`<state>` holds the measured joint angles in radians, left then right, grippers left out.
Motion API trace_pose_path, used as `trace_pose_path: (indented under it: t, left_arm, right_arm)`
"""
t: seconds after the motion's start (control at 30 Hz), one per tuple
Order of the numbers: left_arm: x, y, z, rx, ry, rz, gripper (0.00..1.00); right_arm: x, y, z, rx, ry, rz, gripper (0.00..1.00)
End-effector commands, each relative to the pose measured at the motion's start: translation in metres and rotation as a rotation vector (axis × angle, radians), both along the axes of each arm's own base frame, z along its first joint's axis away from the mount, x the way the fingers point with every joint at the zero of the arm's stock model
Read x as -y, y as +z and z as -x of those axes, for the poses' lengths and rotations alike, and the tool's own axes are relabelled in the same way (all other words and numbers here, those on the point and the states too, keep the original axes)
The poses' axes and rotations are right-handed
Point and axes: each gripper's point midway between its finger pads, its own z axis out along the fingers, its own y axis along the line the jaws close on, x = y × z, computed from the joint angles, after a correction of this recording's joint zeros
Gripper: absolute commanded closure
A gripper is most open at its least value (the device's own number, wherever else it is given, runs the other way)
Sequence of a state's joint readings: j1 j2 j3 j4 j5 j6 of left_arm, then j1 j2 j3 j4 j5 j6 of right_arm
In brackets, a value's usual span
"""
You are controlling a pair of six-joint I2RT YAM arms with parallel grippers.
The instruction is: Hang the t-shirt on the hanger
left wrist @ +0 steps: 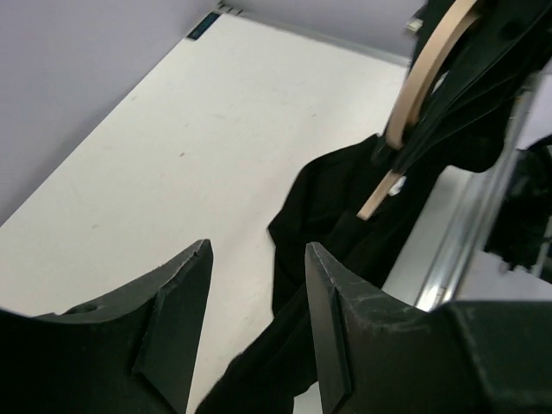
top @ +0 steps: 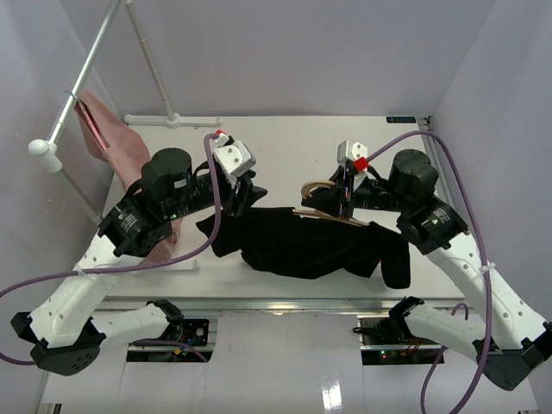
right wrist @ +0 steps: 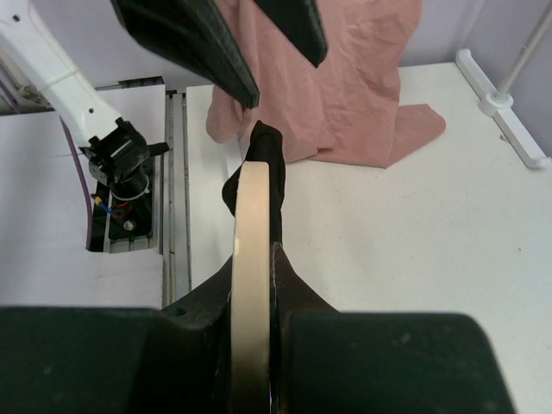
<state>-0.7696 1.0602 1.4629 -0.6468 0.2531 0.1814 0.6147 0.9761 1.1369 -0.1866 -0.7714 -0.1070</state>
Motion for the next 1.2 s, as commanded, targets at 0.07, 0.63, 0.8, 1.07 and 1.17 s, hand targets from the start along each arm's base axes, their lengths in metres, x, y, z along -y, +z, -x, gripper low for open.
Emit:
trace_pose_path:
  t: [0.07,0.63,0.8,1.07,1.17]
  left_arm:
    - [-0.063,-0.024,-0.013,0.039,0.298,-0.075,0.43]
    - [-0.117,-0.028,-0.012,0.113,0.511,-0.079,0.38]
    - [-0.087,-0.009,0.032,0.156,0.201,0.003,0.34]
    - [-0.082,-0.011,0.042,0.1,0.145,-0.018,1.0]
    - [-0.08,-0.015,0.044,0.092,0.128,-0.026,1.0]
  right_arm:
    - [0.017,0.065,-0.012,0.052,-0.138,-0.058,0.92]
    - [0.036,0.129,0.026,0.11,-0.092,-0.138,0.92]
    - [0.043,0.132,0.046,0.14,-0.048,-0.15,0.92]
    - [0.045,0.133,0.048,0.139,-0.054,-0.156,0.92]
    - [0.046,0.133,0.048,0.143,-0.054,-0.156,0.92]
